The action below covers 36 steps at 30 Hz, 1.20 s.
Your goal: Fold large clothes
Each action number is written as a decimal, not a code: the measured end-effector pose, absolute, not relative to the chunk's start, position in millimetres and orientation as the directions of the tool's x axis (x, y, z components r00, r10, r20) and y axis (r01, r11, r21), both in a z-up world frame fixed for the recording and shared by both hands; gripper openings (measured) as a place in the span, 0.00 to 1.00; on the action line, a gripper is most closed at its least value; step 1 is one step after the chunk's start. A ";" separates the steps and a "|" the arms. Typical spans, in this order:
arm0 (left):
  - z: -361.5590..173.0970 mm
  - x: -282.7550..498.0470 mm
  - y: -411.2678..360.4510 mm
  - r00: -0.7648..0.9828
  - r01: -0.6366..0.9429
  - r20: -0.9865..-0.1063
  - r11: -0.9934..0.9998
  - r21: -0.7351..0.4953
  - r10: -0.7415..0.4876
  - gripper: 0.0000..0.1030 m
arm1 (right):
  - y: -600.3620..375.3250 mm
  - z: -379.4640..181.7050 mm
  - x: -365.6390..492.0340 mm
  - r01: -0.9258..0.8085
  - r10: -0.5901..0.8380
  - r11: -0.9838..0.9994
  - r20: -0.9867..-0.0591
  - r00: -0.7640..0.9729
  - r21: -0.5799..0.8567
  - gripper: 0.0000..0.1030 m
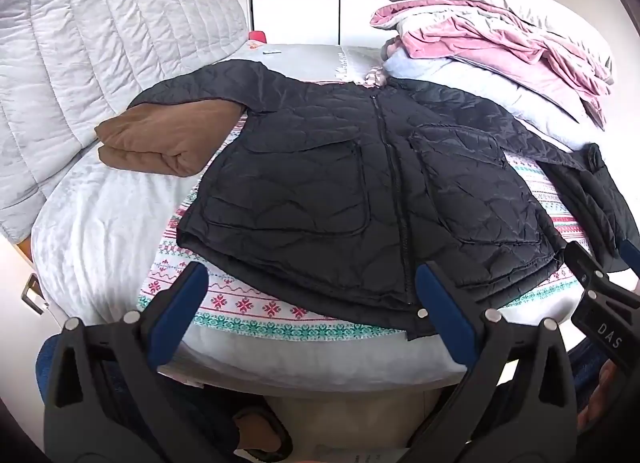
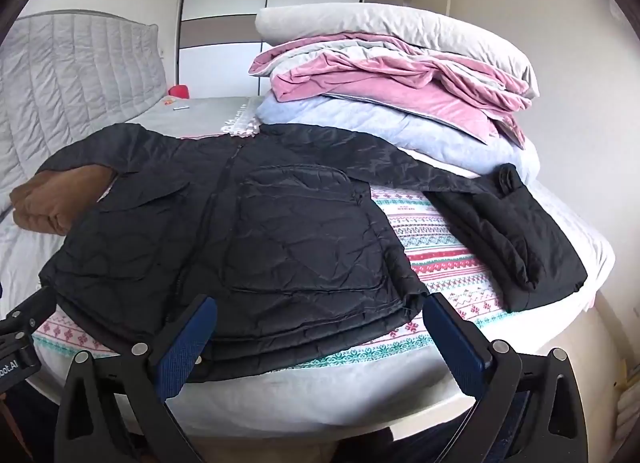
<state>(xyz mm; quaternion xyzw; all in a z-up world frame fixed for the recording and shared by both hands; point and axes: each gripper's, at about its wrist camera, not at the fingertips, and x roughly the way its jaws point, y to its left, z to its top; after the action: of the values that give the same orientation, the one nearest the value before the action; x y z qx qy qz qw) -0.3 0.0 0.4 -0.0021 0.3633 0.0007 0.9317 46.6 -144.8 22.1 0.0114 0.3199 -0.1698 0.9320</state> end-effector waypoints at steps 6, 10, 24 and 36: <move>2.3 -1.4 -4.8 0.743 0.004 -0.670 1.000 0.008 0.002 1.00 | -143.8 20.6 43.7 0.319 -0.315 0.942 -0.593 0.741 -0.102 1.00; 2.5 -0.8 -8.5 0.744 0.008 -0.668 1.000 0.013 0.003 1.00 | -146.0 20.7 46.3 0.317 -0.314 0.943 -0.594 0.741 -0.102 1.00; 2.0 -1.4 7.5 0.740 -0.012 -0.673 1.000 0.006 0.013 1.00 | -151.9 24.3 45.9 0.313 -0.289 0.948 -0.576 0.765 -0.060 1.00; -6.3 5.5 17.6 0.674 -0.010 -0.739 1.000 0.015 0.018 1.00 | -150.1 14.4 52.6 0.255 -0.211 0.967 -0.629 0.748 -0.020 1.00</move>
<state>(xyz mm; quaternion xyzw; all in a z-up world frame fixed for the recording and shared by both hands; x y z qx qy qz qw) 5.5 17.6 -6.3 0.0050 0.4037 0.0075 0.9148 52.6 -150.1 14.4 0.0336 0.3323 -0.1248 0.9343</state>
